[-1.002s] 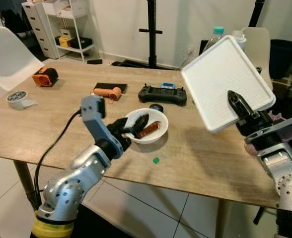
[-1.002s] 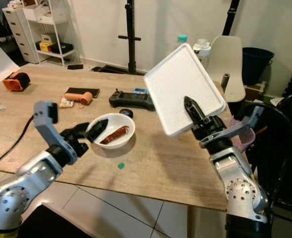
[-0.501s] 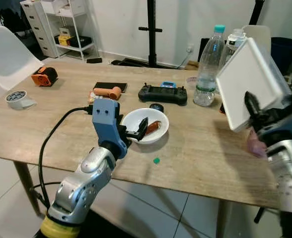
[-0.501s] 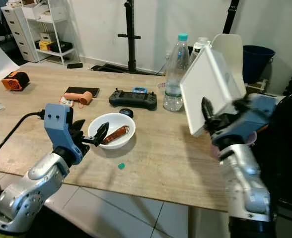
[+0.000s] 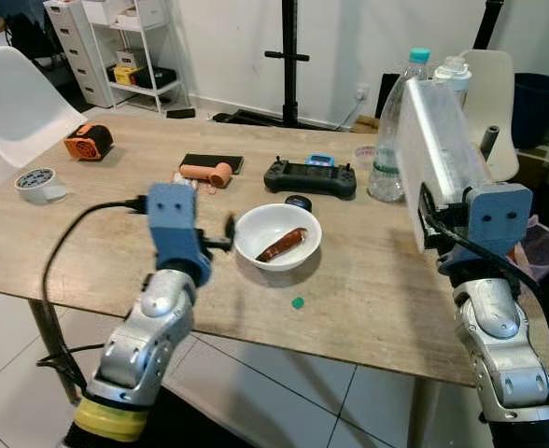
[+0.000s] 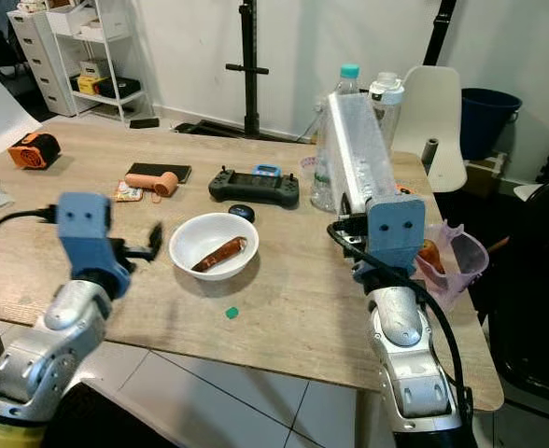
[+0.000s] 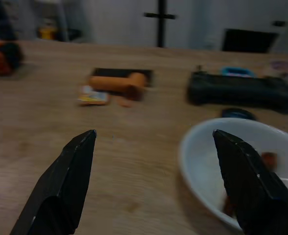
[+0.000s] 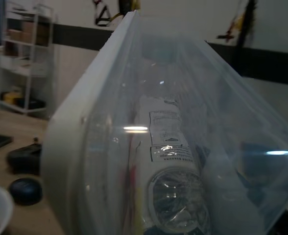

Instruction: Restocking fridge

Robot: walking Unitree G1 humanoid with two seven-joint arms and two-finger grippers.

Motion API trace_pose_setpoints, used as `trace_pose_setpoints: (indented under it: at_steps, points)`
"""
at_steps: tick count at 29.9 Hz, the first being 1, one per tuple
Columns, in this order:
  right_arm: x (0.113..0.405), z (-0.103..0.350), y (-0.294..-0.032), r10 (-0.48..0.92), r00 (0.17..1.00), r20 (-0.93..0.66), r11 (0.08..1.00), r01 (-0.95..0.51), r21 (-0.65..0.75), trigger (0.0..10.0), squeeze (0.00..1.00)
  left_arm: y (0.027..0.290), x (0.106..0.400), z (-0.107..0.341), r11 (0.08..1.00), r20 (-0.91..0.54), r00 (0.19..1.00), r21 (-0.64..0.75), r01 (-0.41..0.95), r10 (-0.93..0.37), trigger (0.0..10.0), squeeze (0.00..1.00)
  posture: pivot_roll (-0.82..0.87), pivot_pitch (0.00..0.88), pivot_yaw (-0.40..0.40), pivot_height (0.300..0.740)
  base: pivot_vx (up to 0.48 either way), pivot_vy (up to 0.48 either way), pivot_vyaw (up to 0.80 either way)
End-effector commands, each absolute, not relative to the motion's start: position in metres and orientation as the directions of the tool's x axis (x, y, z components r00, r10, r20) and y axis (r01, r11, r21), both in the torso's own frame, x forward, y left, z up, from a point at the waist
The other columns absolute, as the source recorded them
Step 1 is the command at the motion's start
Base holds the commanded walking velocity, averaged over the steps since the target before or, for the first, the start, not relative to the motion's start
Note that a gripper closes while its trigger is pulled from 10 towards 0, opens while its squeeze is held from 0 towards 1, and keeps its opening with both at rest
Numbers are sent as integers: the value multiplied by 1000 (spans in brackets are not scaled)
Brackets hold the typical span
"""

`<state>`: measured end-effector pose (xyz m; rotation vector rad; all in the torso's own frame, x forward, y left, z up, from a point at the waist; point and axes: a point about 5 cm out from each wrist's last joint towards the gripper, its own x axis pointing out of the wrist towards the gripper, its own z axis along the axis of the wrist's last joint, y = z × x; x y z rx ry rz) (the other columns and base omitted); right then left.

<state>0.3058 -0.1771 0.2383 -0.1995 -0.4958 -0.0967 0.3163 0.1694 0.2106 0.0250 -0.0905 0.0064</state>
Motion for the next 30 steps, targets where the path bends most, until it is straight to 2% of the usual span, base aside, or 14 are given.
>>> trace_pose_setpoints:
  at_steps: [1,10,21,30]
  points:
    - [305,250,-180,-67,837,543,970,183,-163,10000,0,166,317,206,996,102,995,89,-4,-5,10000,0,-59,92,24,740,0,0,0]
    - [307,247,-176,-75,839,539,968,192,-163,10000,0,155,317,205,997,101,993,45,61,-65,10000,0,-65,81,23,740,0,0,0]
    - [310,233,-176,-109,867,486,975,189,-118,10000,0,154,318,200,996,87,994,73,56,-62,10000,0,-65,76,25,740,0,0,0]
    - [314,229,-183,-134,878,459,973,205,-108,10000,0,153,319,199,996,86,994,72,61,-67,10000,0,-66,81,23,740,0,0,-776]
